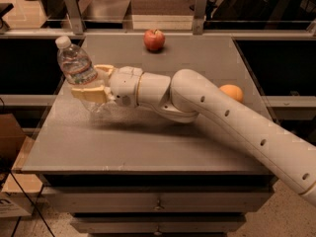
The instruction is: Place water bottle upright
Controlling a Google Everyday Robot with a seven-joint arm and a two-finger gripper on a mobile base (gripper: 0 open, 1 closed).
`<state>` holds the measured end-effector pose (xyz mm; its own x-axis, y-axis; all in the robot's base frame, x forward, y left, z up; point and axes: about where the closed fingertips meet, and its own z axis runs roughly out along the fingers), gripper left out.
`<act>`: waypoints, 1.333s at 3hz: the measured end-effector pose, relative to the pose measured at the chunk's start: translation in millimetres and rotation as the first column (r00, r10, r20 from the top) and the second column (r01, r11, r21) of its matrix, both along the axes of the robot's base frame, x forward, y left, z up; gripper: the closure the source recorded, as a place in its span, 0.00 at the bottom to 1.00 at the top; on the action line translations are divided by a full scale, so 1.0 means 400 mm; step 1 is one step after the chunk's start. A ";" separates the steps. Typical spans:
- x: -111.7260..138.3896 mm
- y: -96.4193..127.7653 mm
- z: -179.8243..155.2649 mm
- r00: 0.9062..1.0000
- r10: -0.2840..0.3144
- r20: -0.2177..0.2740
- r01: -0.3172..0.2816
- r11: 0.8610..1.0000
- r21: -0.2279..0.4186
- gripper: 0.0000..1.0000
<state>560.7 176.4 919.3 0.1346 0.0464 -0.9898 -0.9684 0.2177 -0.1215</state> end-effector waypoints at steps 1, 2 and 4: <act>0.001 -0.005 -0.010 1.000 -0.018 0.001 0.018 1.000 0.011 0.59; 0.004 -0.011 -0.018 1.000 -0.030 0.000 0.030 0.999 0.017 0.36; 0.008 -0.016 -0.022 0.999 -0.044 0.001 0.044 0.999 0.028 0.00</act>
Offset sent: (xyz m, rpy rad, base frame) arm 0.0059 -0.0122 -0.0128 0.0239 0.0022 -0.0548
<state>563.9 170.1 910.7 0.1391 0.0681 -0.9879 -0.9575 0.2637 -0.1166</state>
